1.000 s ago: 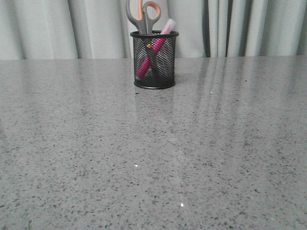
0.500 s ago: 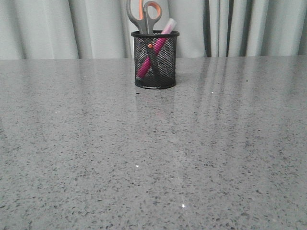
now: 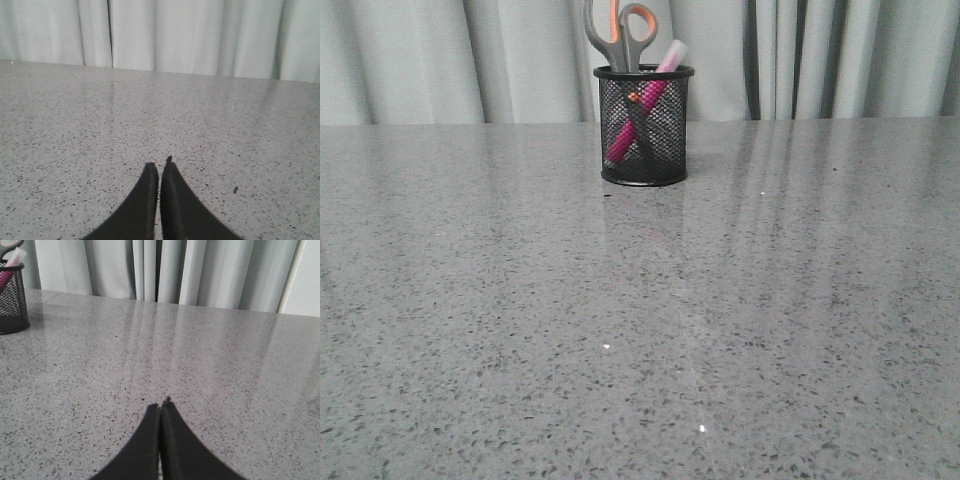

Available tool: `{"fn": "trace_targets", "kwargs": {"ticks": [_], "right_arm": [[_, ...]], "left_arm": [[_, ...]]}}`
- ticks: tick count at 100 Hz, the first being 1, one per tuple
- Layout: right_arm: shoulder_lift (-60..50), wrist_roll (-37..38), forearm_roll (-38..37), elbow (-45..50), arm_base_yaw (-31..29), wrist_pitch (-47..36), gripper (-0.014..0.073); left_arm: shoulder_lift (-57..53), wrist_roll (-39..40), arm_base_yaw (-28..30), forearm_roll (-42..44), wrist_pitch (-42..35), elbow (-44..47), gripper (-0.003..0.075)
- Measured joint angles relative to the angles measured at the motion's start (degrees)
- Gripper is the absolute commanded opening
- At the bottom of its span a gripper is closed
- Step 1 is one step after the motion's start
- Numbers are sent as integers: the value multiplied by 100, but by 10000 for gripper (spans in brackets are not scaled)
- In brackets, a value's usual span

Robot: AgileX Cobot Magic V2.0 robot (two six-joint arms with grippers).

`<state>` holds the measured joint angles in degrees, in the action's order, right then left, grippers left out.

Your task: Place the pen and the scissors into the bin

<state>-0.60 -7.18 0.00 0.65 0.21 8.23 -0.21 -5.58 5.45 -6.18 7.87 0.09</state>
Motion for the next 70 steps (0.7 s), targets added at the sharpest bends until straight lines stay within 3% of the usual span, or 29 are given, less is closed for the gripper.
{"fn": "trace_targets", "kwargs": {"ticks": [70], "right_arm": [[0, 46, 0, 0, 0, 172, -73]], "left_arm": [[0, 0, 0, 0, 0, 0, -19]]}}
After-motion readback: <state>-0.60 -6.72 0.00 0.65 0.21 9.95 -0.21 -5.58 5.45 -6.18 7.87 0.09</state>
